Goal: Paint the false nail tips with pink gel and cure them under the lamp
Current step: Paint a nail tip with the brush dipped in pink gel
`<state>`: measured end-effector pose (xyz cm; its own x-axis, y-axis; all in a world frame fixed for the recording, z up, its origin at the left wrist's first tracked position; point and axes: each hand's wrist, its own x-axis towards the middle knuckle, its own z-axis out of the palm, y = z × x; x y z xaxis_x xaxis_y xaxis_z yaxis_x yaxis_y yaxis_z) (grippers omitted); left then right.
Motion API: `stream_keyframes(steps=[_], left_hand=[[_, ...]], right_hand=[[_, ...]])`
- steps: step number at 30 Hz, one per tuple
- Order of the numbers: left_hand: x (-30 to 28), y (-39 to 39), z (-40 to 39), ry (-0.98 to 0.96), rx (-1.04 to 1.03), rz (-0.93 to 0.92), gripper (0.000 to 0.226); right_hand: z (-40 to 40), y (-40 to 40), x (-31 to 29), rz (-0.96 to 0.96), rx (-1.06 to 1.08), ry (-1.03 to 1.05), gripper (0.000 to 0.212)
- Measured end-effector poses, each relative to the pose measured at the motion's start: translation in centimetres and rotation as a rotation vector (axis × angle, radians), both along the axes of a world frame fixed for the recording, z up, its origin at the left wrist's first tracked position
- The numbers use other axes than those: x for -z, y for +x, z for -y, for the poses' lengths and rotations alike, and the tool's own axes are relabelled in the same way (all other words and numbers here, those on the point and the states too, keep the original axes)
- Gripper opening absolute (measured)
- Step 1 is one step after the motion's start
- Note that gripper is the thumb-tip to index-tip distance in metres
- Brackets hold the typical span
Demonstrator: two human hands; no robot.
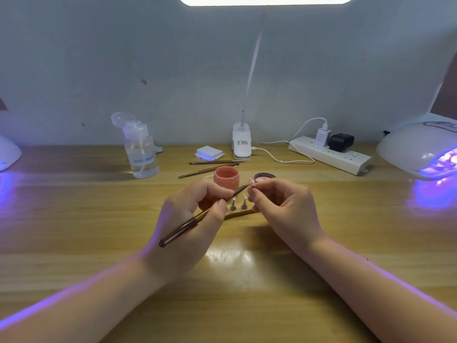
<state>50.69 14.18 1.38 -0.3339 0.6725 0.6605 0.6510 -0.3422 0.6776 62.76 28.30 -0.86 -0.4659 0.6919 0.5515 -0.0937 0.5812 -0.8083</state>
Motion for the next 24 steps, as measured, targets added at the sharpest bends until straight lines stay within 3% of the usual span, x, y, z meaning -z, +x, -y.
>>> stream_keyframes(steps=[9,16,24], left_hand=[[0.2,0.41,0.04,-0.004,-0.006,-0.063,0.024],[0.19,0.47,-0.11,-0.008,-0.036,-0.009,0.026],[0.08,0.45,0.11,0.026,-0.055,-0.017,0.022]], right_hand=[[-0.02,0.02,-0.09,0.01,0.033,0.033,0.017],[0.06,0.04,-0.19,0.011,0.045,0.048,0.019],[0.08,0.15,-0.25,0.022,0.036,0.04,0.011]])
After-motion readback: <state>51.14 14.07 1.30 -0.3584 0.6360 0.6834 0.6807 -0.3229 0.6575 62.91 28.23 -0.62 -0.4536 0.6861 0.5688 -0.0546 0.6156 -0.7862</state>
